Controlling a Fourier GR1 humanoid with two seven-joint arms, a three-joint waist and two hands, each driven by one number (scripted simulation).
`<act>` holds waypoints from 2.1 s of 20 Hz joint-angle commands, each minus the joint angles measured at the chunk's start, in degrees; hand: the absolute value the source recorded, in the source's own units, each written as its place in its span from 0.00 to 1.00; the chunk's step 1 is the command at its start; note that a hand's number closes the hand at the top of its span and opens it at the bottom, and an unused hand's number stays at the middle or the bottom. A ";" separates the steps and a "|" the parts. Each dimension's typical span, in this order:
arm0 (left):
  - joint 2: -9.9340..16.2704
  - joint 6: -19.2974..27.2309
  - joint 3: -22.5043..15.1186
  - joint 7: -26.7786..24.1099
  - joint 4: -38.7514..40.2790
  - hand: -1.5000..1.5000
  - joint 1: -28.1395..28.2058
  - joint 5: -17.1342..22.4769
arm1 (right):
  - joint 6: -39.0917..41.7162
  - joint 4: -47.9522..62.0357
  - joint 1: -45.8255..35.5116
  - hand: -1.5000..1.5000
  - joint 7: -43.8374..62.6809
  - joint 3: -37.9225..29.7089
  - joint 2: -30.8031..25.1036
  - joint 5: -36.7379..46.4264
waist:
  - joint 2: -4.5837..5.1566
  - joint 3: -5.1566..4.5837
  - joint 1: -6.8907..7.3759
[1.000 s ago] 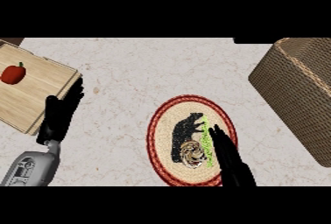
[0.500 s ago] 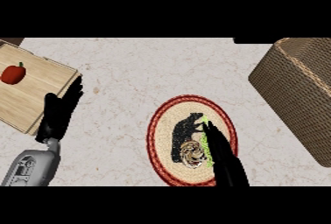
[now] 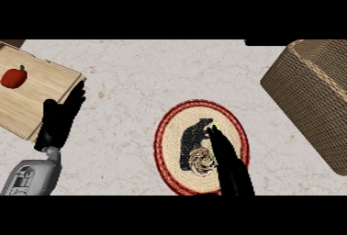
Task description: Pick the cupcake from the placemat and place it in the basket
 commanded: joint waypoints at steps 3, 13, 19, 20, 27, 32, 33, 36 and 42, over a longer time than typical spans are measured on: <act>-0.43 -1.86 2.10 1.74 0.17 0.50 -1.88 -0.86 | 0.13 4.26 -2.12 0.00 -1.75 -2.18 1.51 -0.64 | 0.00 0.00 -0.02; -2.92 -0.49 1.31 -1.21 -0.29 0.50 0.86 -3.99 | -3.76 12.75 -4.92 1.00 -7.35 -3.66 -0.42 2.83 | 0.01 0.01 0.06; -1.99 -3.51 1.73 3.70 -5.81 0.50 2.03 -2.61 | -5.33 13.63 -6.45 1.00 -1.32 1.92 3.35 12.57 | -0.06 0.00 0.19; -0.92 -3.78 5.11 -4.24 4.80 0.50 -1.36 -2.36 | -4.73 11.44 -5.40 1.00 -4.59 -0.93 0.94 10.94 | 0.04 -0.02 -0.17; -3.01 -1.94 2.24 1.19 -0.39 0.50 -1.13 -3.67 | 14.19 14.47 -10.68 1.00 -7.02 4.46 -10.95 16.51 | -0.03 -0.14 0.89; -1.12 -3.82 4.26 -0.47 0.73 0.50 -0.29 -2.18 | 23.79 3.78 -14.38 1.00 -11.86 3.68 -19.99 15.63 | -0.18 -0.10 -0.11; -3.15 -1.33 2.82 1.20 2.00 0.50 -2.21 -4.36 | 23.16 0.42 -12.76 1.00 -14.13 2.71 -21.56 14.29 | -0.09 -0.04 -0.50; -3.31 -1.47 2.93 0.54 -0.37 0.50 -0.60 -4.00 | 27.58 -8.40 -9.40 1.00 -12.61 -2.77 -17.97 3.43 | -0.13 -0.02 -0.48; -2.72 -2.44 3.21 2.48 -2.56 0.50 0.15 -3.13 | 31.38 -25.61 -6.28 1.00 -6.55 -8.00 -11.87 -8.99 | -0.32 0.00 -0.71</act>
